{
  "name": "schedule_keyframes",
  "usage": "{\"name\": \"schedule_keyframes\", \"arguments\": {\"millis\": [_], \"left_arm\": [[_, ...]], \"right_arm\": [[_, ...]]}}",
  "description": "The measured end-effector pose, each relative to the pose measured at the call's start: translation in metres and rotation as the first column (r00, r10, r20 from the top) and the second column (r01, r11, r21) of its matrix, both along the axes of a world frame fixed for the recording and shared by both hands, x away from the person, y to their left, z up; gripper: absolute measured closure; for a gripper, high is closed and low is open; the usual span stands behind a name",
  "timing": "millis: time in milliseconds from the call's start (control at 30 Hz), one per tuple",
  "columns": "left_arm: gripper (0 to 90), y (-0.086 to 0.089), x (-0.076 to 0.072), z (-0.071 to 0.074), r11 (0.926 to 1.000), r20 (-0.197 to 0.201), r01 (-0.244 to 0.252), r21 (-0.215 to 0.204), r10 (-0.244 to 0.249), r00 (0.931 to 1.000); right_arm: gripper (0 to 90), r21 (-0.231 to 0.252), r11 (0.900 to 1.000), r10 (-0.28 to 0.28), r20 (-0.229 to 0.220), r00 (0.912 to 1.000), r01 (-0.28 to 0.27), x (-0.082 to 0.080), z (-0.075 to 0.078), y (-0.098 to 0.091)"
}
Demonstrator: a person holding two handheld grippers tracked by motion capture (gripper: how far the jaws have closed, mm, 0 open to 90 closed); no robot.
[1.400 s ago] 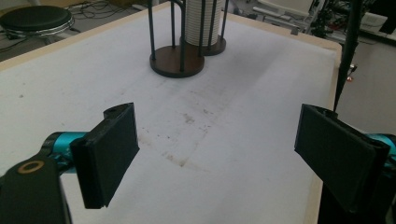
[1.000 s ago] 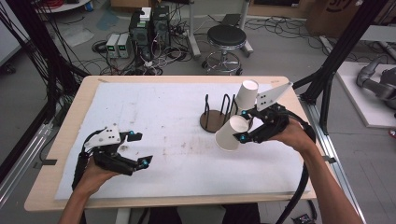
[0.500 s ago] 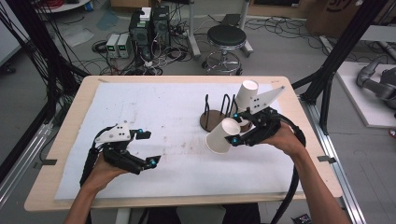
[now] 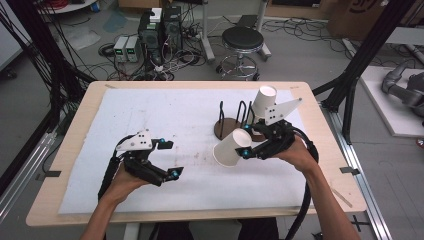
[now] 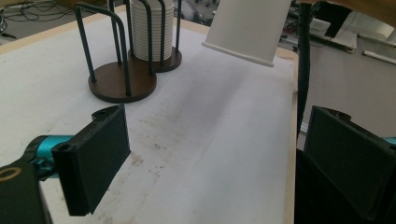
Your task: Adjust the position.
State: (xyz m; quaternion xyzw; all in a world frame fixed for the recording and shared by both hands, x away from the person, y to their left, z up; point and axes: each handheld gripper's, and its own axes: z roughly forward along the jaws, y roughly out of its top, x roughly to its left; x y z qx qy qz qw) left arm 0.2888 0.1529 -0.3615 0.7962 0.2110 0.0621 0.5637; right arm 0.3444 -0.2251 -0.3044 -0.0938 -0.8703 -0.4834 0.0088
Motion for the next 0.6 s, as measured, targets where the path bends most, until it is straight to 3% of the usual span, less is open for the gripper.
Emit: {"name": "schedule_keyframes", "arguments": {"millis": [300,333,367,600], "left_arm": [[6.8,-0.016,0.004,-0.007,0.9985,-0.011,0.019,-0.051,-0.02,0.9997],[6.8,-0.017,0.005,-0.009,0.9979,-0.01,0.022,-0.061,-0.023,0.9997],[6.8,-0.021,0.005,-0.012,0.9933,-0.019,0.029,-0.112,-0.032,0.9993],[6.8,-0.035,0.009,-0.019,0.9904,-0.022,0.032,-0.134,-0.035,0.9991]], "right_arm": [[34.3,0.05,0.9987,-0.004,-0.014,0.9999,0.004,-0.002,-0.005,0.0],[34.3,0.051,0.9987,-0.002,-0.015,0.9999,0.003,-0.002,-0.006,0.001],[34.3,0.057,0.9984,-0.003,-0.017,0.9998,0.004,-0.001,-0.007,0.001],[34.3,0.08,0.9968,0.006,-0.02,0.9998,-0.005,-0.002,-0.009,0.004]]}}
